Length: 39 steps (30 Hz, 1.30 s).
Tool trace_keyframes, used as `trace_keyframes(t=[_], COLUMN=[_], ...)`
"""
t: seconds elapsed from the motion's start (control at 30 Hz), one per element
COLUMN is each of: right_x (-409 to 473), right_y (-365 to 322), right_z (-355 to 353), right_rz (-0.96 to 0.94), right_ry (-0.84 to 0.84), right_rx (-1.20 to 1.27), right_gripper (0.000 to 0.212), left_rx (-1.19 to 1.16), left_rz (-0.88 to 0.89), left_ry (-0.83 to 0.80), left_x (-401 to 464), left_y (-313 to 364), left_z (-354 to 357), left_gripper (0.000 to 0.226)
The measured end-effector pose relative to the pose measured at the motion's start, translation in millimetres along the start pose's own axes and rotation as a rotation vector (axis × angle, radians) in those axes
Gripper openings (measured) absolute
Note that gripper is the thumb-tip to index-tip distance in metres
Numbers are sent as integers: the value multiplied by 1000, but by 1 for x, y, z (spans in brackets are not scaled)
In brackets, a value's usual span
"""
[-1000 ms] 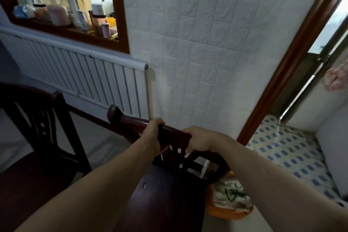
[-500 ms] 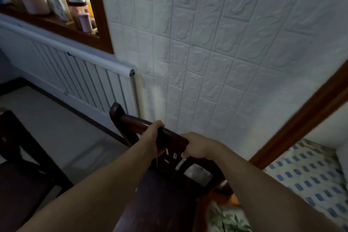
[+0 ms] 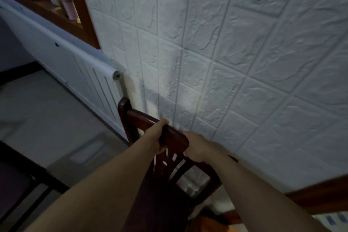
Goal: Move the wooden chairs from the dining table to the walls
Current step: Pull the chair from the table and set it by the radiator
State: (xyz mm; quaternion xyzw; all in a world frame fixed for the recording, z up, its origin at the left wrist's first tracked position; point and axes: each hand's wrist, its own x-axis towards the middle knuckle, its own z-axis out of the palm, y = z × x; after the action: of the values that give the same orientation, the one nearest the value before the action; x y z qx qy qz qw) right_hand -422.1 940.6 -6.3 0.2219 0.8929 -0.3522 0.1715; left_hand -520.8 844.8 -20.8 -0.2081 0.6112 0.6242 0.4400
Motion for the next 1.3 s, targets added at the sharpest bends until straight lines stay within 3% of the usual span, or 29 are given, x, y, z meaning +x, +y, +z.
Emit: trace_keyframes(t=[0.17,0.47,0.67,0.77,0.87,1.03,1.3], right_x=[14,21,14,7,1,-12,-37], right_y=[17,20,-2,-29,-62,-129,-258], right_z=[-7,-4,7,21,37,76,170], right_rz=[30,76,210,161,64,-31,-87], right_ry=[112,122,177,259,296,251,158], right_rx=[-154,-260,-268,-331,-355,-322,-296], right_gripper=[35,37,56,74,74,62,57], left_rx=[63,139,274,327,367,362,329], left_rz=[17,51,97,174,210,247,280], left_ry=[34,58,2,16,38,114,169], left_x=[27,35,7,-15,-36,-71,-132], left_y=[2,3,3,11,19,29,34], left_z=[19,20,-1,-22,-52,-134,-311], left_gripper=[37,52,52,45,43,11,13])
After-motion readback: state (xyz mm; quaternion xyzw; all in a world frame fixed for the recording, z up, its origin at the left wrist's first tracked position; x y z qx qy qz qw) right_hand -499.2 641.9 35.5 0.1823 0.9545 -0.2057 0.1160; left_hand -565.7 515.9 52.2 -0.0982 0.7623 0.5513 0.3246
